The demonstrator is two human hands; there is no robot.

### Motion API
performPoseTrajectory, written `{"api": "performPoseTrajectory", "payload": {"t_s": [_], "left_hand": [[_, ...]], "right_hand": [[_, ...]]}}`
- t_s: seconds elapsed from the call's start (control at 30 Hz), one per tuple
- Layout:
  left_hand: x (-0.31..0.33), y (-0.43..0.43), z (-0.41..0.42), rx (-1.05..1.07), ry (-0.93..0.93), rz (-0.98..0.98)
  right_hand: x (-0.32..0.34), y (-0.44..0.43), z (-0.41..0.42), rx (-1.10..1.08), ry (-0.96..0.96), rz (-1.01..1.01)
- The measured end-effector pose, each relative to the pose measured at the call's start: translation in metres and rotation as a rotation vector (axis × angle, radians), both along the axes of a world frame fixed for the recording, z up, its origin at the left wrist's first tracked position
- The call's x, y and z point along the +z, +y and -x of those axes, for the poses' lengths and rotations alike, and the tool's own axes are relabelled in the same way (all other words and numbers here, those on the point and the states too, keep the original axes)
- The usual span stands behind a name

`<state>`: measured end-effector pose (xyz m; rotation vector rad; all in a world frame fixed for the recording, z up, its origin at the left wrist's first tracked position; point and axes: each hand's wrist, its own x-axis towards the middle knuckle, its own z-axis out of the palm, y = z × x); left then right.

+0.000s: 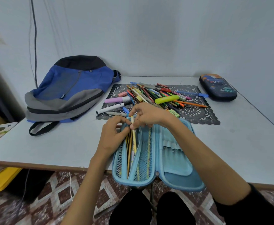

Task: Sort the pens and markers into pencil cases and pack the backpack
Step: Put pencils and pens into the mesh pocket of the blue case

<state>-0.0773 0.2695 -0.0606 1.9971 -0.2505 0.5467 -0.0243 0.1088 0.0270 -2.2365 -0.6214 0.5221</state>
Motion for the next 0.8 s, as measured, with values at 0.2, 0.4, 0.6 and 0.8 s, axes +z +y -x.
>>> {"api": "performPoseTrajectory", "payload": {"t_s": [0.2,0.4,0.6,0.8], "left_hand": [[0.000,-0.001,0.000,0.000,0.026,0.022],[0.002,-0.002,0.000,-0.003,0.019,-0.007],[0.003,-0.004,0.003,-0.003,-0.002,-0.028],[0.002,-0.003,0.004,0.129,-0.037,-0.191]], "right_hand": [[-0.004,-0.002,-0.004,-0.063,-0.126,0.032],[-0.013,-0.003,-0.008,-0.078,-0.137,0.088],[-0.014,-0.001,-0.010,-0.068,-0.155,0.106],[-0.016,-0.004,-0.009,-0.097,-0.136,0.084]]}}
